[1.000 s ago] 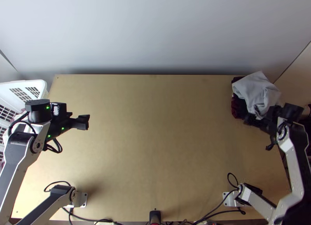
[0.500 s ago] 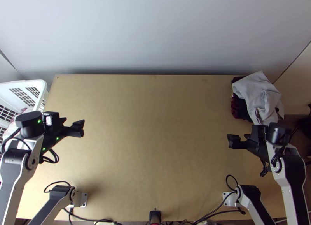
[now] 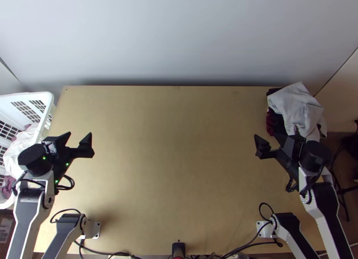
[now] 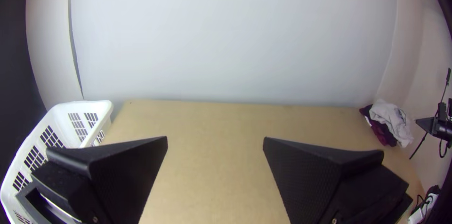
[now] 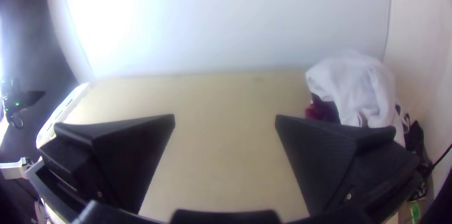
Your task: Fold the t-shirt
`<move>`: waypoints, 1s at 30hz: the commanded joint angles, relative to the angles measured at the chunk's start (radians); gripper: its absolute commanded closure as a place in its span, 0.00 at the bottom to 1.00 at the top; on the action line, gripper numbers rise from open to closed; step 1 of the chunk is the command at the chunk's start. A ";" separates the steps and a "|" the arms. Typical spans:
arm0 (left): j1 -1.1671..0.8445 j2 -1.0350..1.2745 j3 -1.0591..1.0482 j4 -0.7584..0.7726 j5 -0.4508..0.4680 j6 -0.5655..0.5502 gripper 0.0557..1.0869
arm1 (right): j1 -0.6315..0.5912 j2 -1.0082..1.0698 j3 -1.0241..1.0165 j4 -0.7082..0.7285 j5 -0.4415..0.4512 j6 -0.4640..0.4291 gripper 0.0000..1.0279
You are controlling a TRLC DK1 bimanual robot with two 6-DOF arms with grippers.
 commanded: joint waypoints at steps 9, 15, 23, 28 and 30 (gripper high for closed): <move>-0.038 -0.241 -0.353 0.313 -0.003 -0.068 0.04 | 0.034 -0.097 -0.334 0.531 0.012 -0.069 0.04; -0.052 -0.383 -0.472 0.356 -0.001 -0.033 0.05 | 0.062 -0.254 -0.428 0.559 0.047 -0.087 0.04; -0.120 -0.541 -0.568 0.336 0.003 -0.002 0.05 | 0.079 -0.536 -0.517 0.462 0.050 -0.139 0.04; -0.103 -0.621 -0.568 0.299 0.005 -0.005 0.05 | 0.080 -0.696 -0.518 0.345 0.061 -0.100 0.04; -0.101 -0.621 -0.568 0.279 0.003 -0.011 0.05 | 0.080 -0.696 -0.517 0.327 0.069 -0.080 0.04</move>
